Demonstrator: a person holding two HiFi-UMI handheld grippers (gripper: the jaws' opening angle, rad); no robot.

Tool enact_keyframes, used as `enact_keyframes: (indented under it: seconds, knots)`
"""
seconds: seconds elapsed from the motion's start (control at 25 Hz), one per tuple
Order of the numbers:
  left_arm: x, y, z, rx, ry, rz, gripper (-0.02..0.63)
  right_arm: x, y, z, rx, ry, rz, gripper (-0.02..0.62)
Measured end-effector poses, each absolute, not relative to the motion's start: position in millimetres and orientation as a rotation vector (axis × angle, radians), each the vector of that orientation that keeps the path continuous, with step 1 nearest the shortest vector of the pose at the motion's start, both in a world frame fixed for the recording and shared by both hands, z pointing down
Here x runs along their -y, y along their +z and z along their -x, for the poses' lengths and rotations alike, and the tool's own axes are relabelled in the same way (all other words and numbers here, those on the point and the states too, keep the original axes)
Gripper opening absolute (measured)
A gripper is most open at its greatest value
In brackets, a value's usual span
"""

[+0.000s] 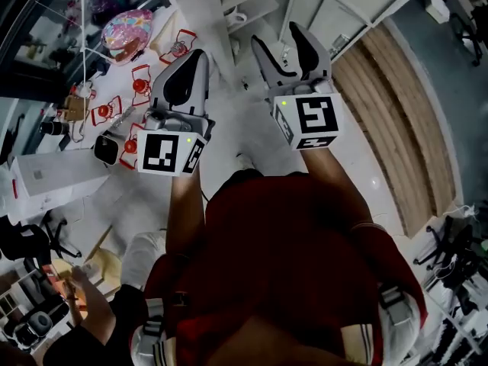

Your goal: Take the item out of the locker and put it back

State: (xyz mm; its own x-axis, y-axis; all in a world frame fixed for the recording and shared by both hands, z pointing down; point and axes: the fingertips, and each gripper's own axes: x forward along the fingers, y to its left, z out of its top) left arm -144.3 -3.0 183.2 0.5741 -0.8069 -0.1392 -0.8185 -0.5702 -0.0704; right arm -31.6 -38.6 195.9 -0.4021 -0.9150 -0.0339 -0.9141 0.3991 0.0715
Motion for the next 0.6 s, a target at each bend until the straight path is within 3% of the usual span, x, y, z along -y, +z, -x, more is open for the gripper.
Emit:
enact_keyframes:
  seconds: [0.6]
  knots:
    - [51.2, 179.3, 167.4, -1.323, 0.174, 2.694, 0.006, 92.6, 194.2, 52.1, 2.534, -0.123, -1.822, 0.252]
